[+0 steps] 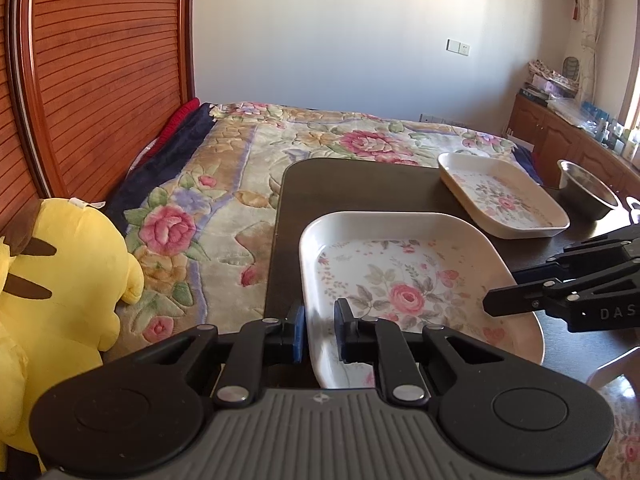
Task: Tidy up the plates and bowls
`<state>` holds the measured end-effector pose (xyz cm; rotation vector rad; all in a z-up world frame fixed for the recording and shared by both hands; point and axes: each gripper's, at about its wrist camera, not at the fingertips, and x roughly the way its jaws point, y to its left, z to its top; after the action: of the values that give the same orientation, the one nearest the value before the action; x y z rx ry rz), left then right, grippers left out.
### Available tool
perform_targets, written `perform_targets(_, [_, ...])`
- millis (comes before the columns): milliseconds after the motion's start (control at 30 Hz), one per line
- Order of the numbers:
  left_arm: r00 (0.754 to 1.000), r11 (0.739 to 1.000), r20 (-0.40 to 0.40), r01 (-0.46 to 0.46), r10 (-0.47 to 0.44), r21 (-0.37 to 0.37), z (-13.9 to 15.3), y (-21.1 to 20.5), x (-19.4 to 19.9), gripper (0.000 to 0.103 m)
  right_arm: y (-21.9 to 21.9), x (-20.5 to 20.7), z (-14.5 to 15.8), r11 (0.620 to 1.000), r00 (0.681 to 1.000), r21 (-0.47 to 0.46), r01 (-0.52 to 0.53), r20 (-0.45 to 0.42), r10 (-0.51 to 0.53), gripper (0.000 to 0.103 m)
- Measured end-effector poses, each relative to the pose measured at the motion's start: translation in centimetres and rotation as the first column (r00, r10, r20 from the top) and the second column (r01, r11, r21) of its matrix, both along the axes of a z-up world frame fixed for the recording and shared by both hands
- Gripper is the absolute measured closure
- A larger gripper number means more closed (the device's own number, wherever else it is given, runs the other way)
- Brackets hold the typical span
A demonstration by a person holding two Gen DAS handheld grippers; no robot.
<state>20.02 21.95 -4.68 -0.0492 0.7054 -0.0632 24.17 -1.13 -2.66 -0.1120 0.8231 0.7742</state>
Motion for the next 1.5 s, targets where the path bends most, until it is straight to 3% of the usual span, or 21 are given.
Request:
perform_targets(467, [1.000,1.000,0.015,0.015,-0.016,0.016,0.6,-2.0,-0.6,0.088,-1.1,-0.3,0.4,0.999,0.999,0.002,0.041,0.033,-0.041,0.077])
perform_targets(633, [1.000,0.999,0.016,-0.011,0.010,0.038,0.3,-2.0,-0.7,0.095,-1.1,-0.4,0.2,0.999,0.999,-0.008,0.039,0.031,-0.039,0.085])
perform_targets(867, [1.000,1.000,0.025,-0.004,0.003,0.025,0.5,-2.2,-1.3,0.095,-1.7,-0.4,0.5,0.998,0.998,0.009,0.058,0.038,-0.058,0.090])
perform_targets(1500, [0.993,0.998,0.104,0.046,-0.051,0.043,4.3,-6.6,-4.5,0.095,-6.1,-3.2,3.9,0.993,0.987,0.046,0.111,0.113,-0.115,0.092])
